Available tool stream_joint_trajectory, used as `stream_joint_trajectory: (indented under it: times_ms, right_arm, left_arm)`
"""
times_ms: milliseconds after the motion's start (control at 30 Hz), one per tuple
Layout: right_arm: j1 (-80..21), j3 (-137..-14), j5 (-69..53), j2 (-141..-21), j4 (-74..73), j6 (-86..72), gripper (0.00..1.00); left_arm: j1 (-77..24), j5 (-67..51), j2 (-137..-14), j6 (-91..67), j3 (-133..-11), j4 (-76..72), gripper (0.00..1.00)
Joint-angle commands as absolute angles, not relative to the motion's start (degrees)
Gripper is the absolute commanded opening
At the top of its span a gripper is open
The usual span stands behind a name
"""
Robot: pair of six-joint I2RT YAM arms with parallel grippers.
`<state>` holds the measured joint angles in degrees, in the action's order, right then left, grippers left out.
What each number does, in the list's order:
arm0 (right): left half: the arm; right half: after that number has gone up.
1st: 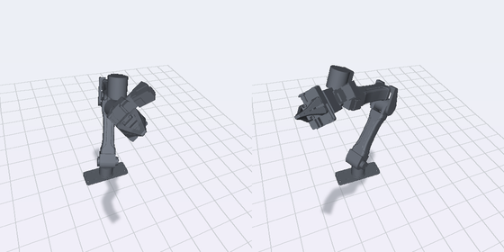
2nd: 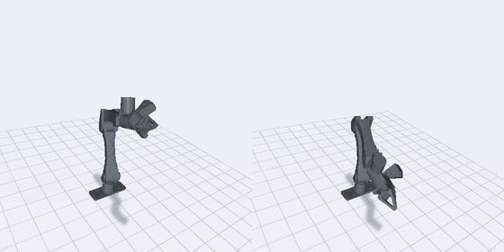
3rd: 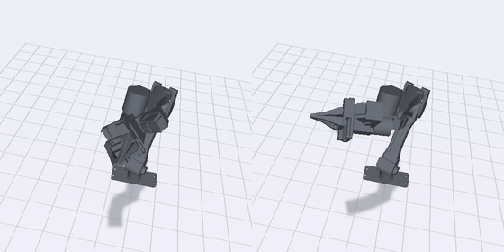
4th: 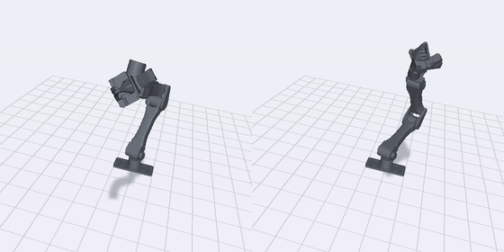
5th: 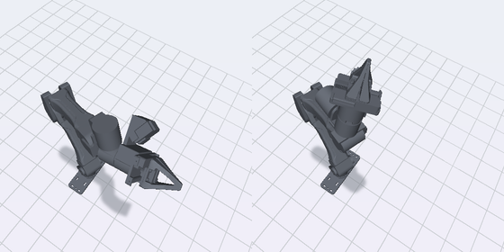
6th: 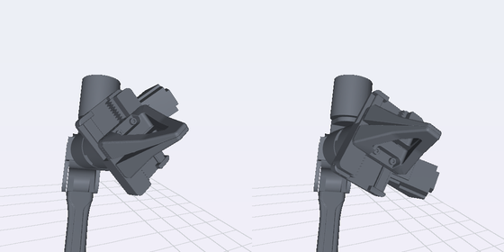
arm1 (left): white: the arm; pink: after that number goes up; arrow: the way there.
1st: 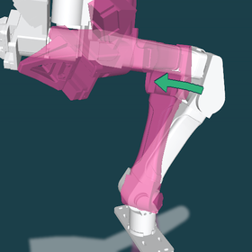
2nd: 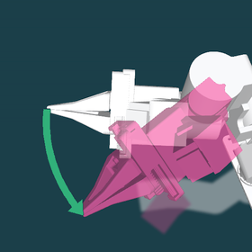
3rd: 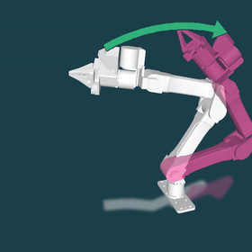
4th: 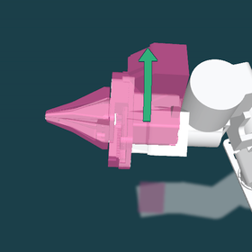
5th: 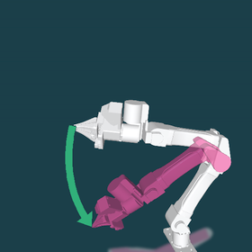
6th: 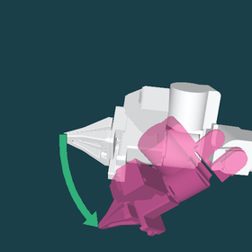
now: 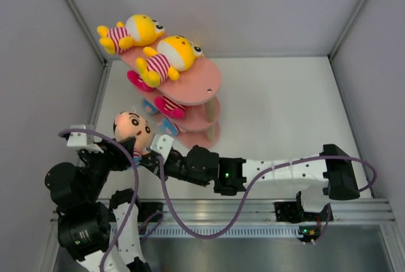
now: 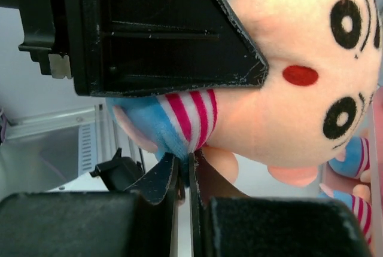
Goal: Place and organize the stuffed toys onto the shelf
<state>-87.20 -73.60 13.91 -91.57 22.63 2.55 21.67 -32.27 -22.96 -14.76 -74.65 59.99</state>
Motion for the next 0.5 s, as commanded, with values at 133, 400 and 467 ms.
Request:
stream_joint_trajectory:
  times_ms: [133, 400, 467]
  right_arm:
    - [-87.8, -75.8, 7.9, -84.3, -6.6, 4.3, 0.00]
    - [-87.8, -69.3, 3.9, -85.2, -22.3, -3.6, 0.00]
    - [-87.8, -69.4, 6.4, -86.9, -24.5, -5.9, 0.00]
  left_arm:
    - [21.8, -23.7, -19.6, 1.6, -76.0, 56.9, 0.82]
    - [21.1, -4.8, -21.1, 9.0, -76.8, 57.0, 0.86]
    - [20.8, -5.0, -20.9, 9.1, -76.6, 57.0, 0.86]
